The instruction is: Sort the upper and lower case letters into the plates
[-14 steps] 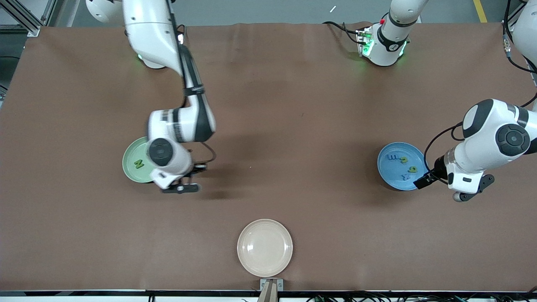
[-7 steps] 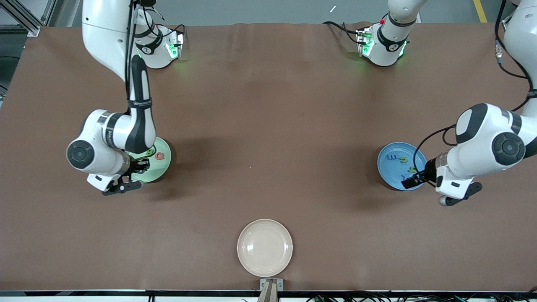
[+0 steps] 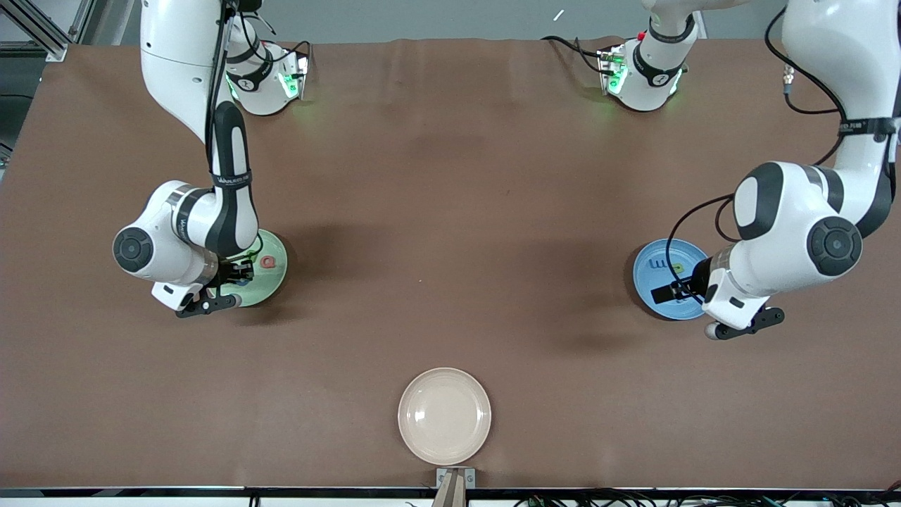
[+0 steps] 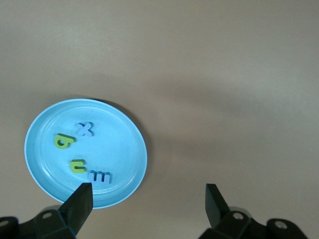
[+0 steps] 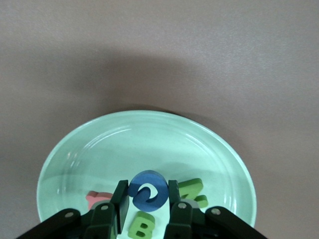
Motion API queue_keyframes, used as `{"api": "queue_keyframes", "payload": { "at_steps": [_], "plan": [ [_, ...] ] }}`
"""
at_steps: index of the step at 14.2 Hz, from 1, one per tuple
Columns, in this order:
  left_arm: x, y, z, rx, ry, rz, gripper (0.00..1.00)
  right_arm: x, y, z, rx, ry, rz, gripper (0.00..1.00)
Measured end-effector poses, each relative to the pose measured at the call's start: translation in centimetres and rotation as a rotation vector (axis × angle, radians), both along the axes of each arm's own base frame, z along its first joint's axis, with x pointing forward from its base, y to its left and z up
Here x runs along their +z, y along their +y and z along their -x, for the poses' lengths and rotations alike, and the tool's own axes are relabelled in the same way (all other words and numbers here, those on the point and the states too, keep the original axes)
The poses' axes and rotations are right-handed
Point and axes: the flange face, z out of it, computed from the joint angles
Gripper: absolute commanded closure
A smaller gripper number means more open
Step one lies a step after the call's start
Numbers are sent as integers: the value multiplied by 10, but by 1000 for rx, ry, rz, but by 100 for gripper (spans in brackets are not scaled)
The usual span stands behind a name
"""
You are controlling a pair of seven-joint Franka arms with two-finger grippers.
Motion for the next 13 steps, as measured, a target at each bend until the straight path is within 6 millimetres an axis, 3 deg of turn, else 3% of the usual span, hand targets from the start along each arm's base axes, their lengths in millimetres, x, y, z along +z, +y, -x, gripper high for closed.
{"api": "queue_keyframes", "payload": {
  "at_steps": [1, 2, 3, 4, 6, 10, 13],
  "plan": [
    [3, -3, 1, -43, -8, 0, 1, 0, 1, 0, -4, -2, -6, 90],
    [4, -2, 2, -78, -14, -4, 1, -1, 1, 0, -6, -2, -8, 54],
    [5, -1, 3, -101, -16, -8, 1, -1, 1, 1, -7, -2, -9, 8],
    [6, 2, 3, -117, -19, -9, 1, -1, 1, 1, -9, -1, -10, 0],
    [15, 9, 3, -145, -36, -7, 1, -2, -1, 1, -13, 0, -10, 0],
    [53, 34, 10, -176, -50, -35, 1, -2, -1, 2, -14, 1, -11, 0],
    [65, 55, 12, -181, -60, -33, 1, 2, 2, 0, -15, 9, -24, 0]
  ]
}}
